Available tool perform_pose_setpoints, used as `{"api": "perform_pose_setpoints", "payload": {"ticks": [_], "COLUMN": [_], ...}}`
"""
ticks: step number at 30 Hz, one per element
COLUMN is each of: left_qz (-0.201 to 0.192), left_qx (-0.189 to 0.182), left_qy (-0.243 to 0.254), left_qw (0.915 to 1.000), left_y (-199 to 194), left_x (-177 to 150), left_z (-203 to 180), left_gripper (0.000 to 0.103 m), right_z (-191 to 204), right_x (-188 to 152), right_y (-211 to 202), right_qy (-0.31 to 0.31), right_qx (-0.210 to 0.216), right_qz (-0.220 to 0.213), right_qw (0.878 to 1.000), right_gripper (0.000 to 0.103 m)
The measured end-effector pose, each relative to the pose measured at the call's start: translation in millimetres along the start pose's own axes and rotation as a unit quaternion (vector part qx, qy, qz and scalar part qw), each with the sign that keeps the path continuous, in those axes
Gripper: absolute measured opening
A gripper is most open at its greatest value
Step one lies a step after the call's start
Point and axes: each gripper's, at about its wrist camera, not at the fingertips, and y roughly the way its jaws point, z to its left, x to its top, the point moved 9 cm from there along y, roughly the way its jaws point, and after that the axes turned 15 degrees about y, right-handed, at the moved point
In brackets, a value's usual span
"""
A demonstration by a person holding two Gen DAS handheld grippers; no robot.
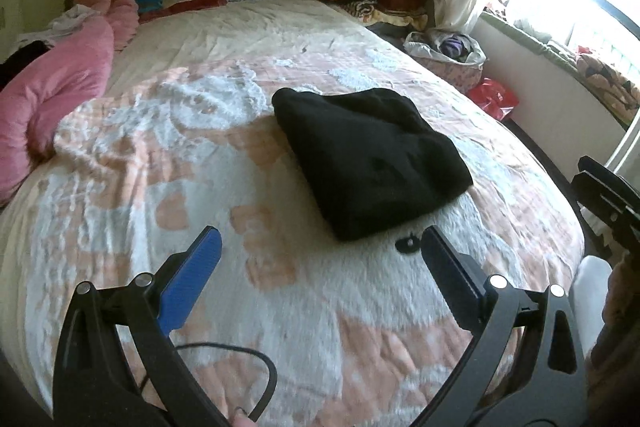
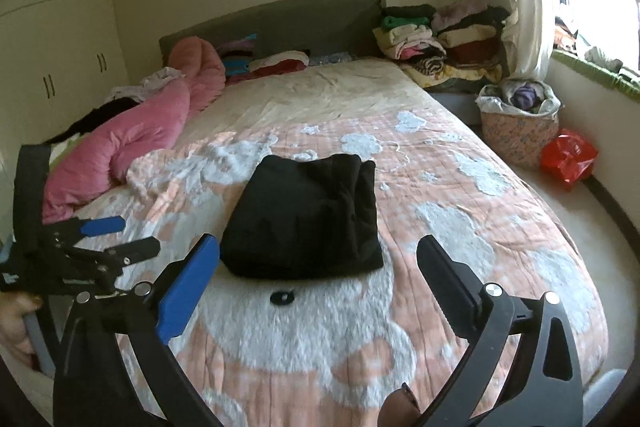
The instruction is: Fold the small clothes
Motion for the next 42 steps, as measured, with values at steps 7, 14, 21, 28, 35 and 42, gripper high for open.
{"api": "perform_pose_setpoints", "payload": {"ticks": [7,14,21,28,35,42], "left_qz": [-0.016,-0.004,0.008,0.015,0.015,0.010], "left_qx": [0.005,0.009,0.000,0.004,0.008,0.009], "left_qy": [-0.006,-0.016,-0.033,-0.034,-0.029,-0.030], "left_qw": [0.9998,0.9998,0.9994,0.9993,0.9994,0.9995], "left_y": [-26.7,-25.8,-20.8,-17.7,-15.9,-17.5], "left_x": [-27.9,-61.6,-84.5,-92.0,-93.8,-93.8], "left_z": [-5.9,-11.7,-16.0,-14.5,-16.4,-18.3], "left_gripper": [0.094,0.094,0.094,0.094,0.094,0.094], "right_z": [5.0,4.0,-3.8,-1.5,-3.3,-3.0], "right_x": [-33.0,-65.9,-88.7,-100.2,-105.4,-106.6], "right_y": [-24.9,-32.0,-28.5,-19.2,-13.9,-14.0], "right_qy": [-0.007,-0.014,0.004,0.000,0.003,-0.004], "right_qx": [-0.008,-0.030,-0.042,-0.048,-0.058,-0.065], "right_qz": [-0.006,-0.001,0.015,0.030,0.034,0.031], "right_qw": [1.000,0.999,0.999,0.998,0.998,0.997], "right_gripper": [0.099,0.099,0.099,0.099,0.099,0.099]}}
